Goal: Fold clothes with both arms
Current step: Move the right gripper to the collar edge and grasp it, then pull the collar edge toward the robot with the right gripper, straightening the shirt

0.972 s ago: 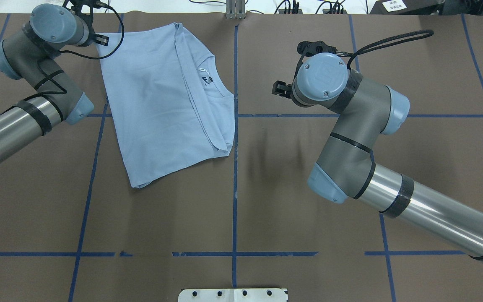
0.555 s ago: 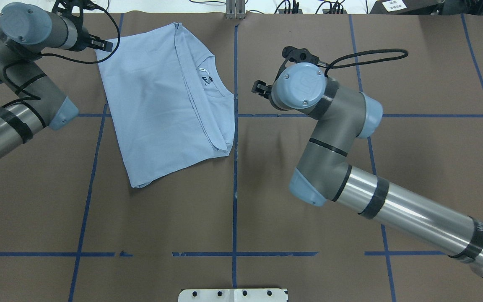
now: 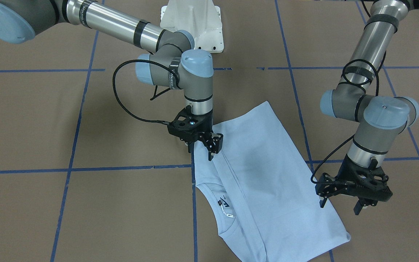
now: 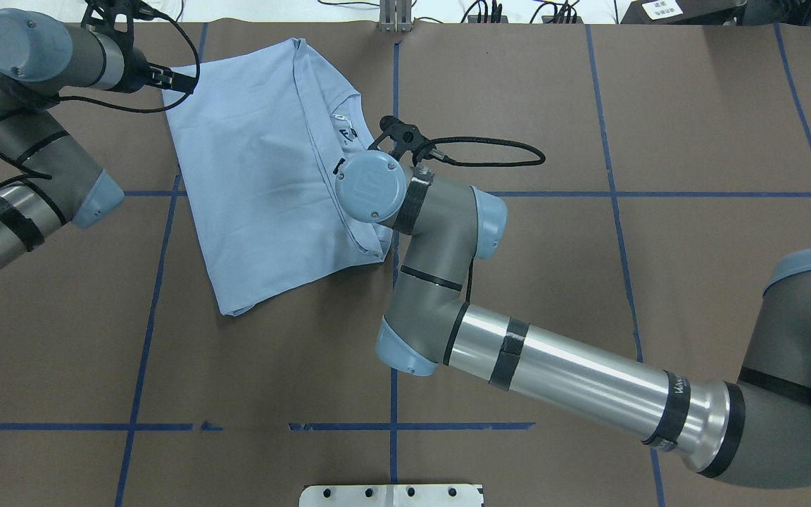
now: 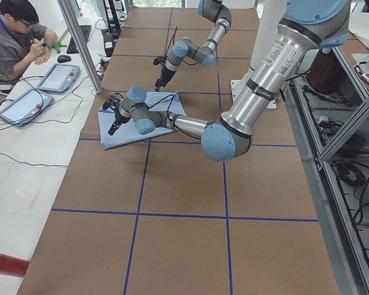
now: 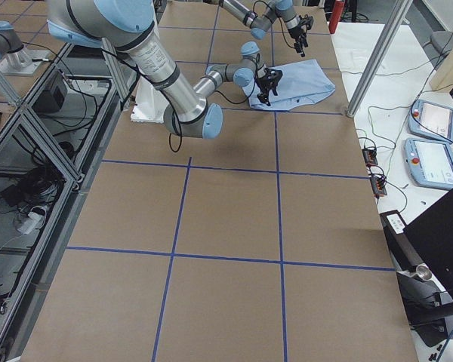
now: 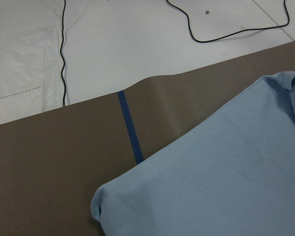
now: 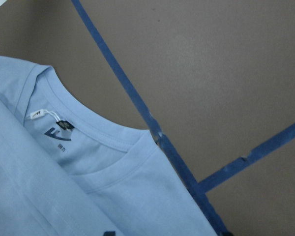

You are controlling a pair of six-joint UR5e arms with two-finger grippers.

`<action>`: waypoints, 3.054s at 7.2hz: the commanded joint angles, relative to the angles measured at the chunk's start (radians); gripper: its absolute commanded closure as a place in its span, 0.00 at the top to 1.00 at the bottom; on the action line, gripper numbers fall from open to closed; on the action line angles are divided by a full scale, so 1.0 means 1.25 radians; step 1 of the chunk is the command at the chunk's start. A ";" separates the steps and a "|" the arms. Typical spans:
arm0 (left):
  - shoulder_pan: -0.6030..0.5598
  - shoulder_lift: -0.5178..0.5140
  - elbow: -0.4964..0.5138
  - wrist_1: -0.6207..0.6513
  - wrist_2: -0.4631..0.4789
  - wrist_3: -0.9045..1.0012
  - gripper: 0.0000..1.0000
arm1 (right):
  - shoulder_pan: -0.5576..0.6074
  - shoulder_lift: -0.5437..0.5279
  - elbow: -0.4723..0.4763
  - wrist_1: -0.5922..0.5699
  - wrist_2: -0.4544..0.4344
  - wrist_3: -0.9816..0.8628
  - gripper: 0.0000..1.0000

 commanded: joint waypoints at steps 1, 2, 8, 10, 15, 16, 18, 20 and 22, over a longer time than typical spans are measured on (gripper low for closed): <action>0.003 0.002 -0.001 -0.001 0.000 -0.002 1.00 | -0.021 0.009 -0.018 -0.006 -0.004 -0.003 0.63; 0.004 0.002 -0.001 -0.001 0.000 -0.001 1.00 | -0.021 0.009 -0.022 -0.025 -0.008 -0.028 0.63; 0.005 0.002 0.002 0.000 0.001 -0.001 1.00 | -0.027 0.001 -0.023 -0.051 -0.024 -0.068 0.58; 0.005 0.002 0.002 0.000 0.001 -0.001 1.00 | -0.027 0.002 -0.023 -0.051 -0.024 -0.068 0.00; 0.006 0.002 0.000 -0.001 0.000 -0.001 1.00 | -0.027 -0.140 0.235 -0.159 -0.013 -0.121 0.00; 0.006 0.002 0.000 -0.001 0.000 -0.002 1.00 | -0.083 -0.261 0.412 -0.213 -0.026 -0.117 0.00; 0.008 0.002 0.000 -0.001 0.000 -0.002 1.00 | -0.215 -0.456 0.659 -0.232 -0.122 -0.072 0.00; 0.008 0.002 -0.001 -0.001 0.000 -0.002 1.00 | -0.303 -0.519 0.714 -0.232 -0.192 -0.019 0.00; 0.008 0.001 -0.001 -0.001 0.000 -0.002 1.00 | -0.316 -0.541 0.712 -0.233 -0.218 -0.019 0.65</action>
